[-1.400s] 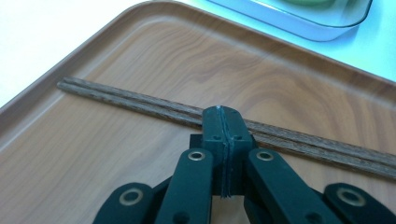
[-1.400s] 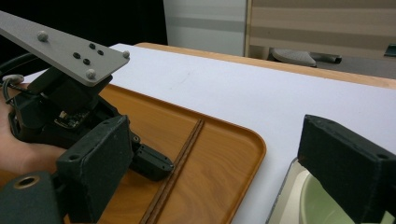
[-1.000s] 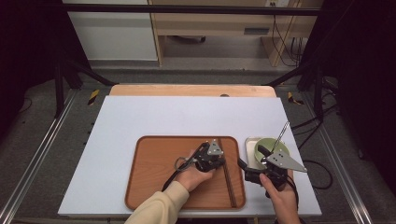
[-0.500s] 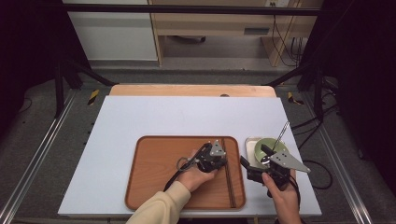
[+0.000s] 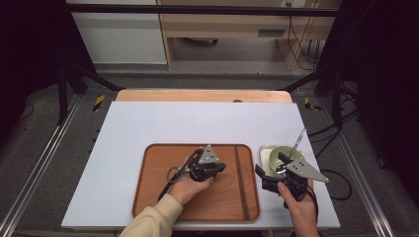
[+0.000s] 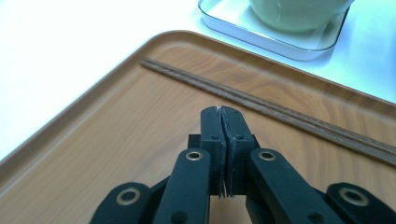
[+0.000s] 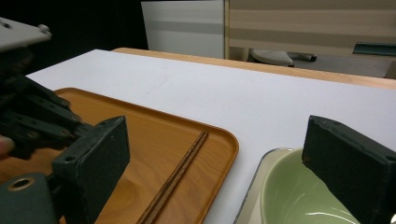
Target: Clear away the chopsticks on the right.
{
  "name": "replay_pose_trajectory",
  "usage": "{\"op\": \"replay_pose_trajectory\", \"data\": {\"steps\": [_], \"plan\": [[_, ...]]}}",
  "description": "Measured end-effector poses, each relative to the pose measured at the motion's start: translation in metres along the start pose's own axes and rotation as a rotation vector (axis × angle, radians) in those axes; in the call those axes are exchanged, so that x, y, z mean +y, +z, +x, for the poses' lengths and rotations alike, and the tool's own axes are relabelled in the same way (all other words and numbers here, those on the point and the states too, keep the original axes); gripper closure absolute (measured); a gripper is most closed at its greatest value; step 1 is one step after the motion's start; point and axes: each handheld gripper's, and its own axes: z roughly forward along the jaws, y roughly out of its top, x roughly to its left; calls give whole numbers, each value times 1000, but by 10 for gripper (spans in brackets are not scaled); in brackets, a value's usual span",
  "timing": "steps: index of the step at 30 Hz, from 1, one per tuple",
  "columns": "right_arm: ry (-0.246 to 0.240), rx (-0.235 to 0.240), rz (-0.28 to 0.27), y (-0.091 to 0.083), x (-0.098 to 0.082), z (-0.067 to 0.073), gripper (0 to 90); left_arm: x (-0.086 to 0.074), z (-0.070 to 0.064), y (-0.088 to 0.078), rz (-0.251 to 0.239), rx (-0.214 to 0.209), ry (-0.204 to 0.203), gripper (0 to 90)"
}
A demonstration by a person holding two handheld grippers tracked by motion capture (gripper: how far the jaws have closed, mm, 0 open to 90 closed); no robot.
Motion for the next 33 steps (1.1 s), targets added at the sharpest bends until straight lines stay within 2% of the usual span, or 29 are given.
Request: {"op": "replay_pose_trajectory", "data": {"steps": [4,11,14,18,21,24,26,28,31,33], "plan": [[-13,3,5,1,0,1,82,-11,8,-25,-35,44,-14,844],[-31,5,12,2,0,3,78,-41,19,-73,-108,185,-59,624],[-32,19,25,3,-1,5,71,-53,24,-91,-117,249,-70,525],[-31,17,26,4,-2,5,75,-69,35,-114,-168,287,-73,434],[-29,12,31,4,-2,6,78,-79,46,-130,-196,340,-77,355],[-35,8,31,5,-2,6,81,-87,56,-146,-255,365,-120,296],[-33,12,45,7,-3,6,81,-95,61,-152,-298,366,-134,253],[-27,17,55,8,-4,5,82,-102,64,-155,-297,386,-127,218],[-8,13,56,7,-3,4,86,-113,66,-156,-311,403,-145,170],[3,10,52,5,-2,2,86,-118,68,-158,-310,417,-141,142]]}}
